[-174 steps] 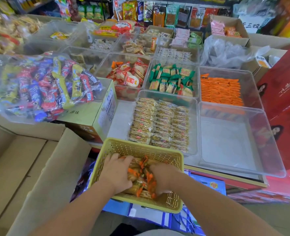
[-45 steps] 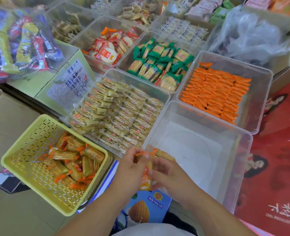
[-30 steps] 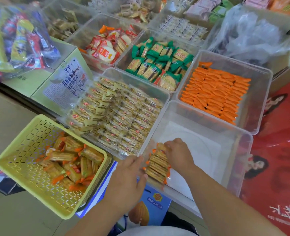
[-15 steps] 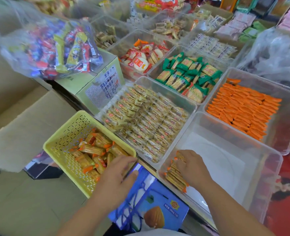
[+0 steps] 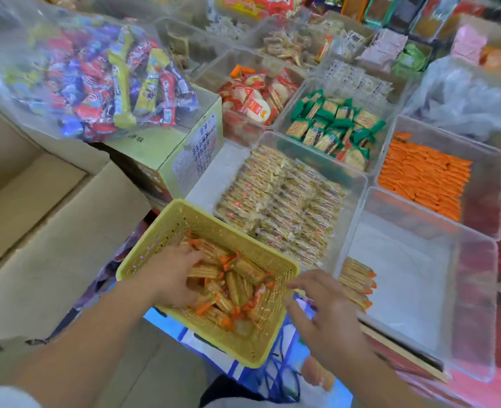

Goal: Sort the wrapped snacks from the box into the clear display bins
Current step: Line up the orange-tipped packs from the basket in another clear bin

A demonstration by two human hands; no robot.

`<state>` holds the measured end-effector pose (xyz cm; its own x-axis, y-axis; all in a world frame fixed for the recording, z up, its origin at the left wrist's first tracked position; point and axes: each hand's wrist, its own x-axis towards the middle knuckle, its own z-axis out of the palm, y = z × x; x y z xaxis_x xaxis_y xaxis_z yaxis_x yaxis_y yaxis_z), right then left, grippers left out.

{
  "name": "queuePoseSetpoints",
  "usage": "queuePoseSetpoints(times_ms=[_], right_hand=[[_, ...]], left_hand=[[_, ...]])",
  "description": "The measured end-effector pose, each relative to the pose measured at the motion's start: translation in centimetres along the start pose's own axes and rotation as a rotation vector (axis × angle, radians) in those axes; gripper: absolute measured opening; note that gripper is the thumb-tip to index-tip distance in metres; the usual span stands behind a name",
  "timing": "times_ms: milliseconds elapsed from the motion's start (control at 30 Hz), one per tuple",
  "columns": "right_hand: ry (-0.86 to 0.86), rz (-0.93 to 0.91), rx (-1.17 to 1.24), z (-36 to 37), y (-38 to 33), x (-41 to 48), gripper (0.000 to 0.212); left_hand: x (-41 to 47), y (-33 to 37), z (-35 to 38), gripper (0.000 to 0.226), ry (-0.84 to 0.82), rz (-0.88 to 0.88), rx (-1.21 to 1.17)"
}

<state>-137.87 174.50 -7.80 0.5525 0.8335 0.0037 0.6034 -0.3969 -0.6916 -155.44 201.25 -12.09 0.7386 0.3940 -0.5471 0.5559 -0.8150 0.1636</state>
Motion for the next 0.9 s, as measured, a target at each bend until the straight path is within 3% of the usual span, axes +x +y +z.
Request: queuePoseSetpoints(times_ms=[133,333,500,567,633,700,733,800,900], right_hand=[[-0.103,-0.037,-0.131,2.4,-2.2,-0.4,0.03],[-0.198,0.029,-0.125,4.7,-1.8,-0.5,0.026],[-0.252,0.073,-0.232,6.1,-2.0,-0.3,0.031],[-0.217,0.082,-0.415,6.6,-2.8,-0.1,0.031],[-0.136,-0.019,-0.632,7.0,-3.6,0.3,0.028],[-0.14,-0.127,-0.656,7.7,-4.6,1.1,0.032],[-0.195,-0.098,-0.617,8.2,-5.2,1.7,0.038],[-0.366,0.14,-0.484,9.4,-5.8,3.4,0.051],[-0.568,0.43,-0.381,11.1,-5.6,6.0,0.047]], left_hand=[[1.4,-0.8,0.5,0.107,-0.174,0.043,0.095],[2.2,-0.7,0.7,0.102,-0.145,0.164,0.138],[2.5,-0.6,1.1,0.066,-0.141,0.202,-0.017],[2.9,-0.5,1.3,0.069,-0.184,0.189,-0.068],[3.2,-0.6,1.7,0.078,-0.235,0.16,-0.148],[3.6,-0.7,1.9,0.082,-0.271,0.134,-0.234],[3.6,-0.9,2.0,0.081,-0.279,0.128,-0.268],[3.8,-1.1,2.3,0.078,-0.29,0.125,-0.318],[3.7,-1.4,2.9,0.082,-0.28,0.143,-0.352]])
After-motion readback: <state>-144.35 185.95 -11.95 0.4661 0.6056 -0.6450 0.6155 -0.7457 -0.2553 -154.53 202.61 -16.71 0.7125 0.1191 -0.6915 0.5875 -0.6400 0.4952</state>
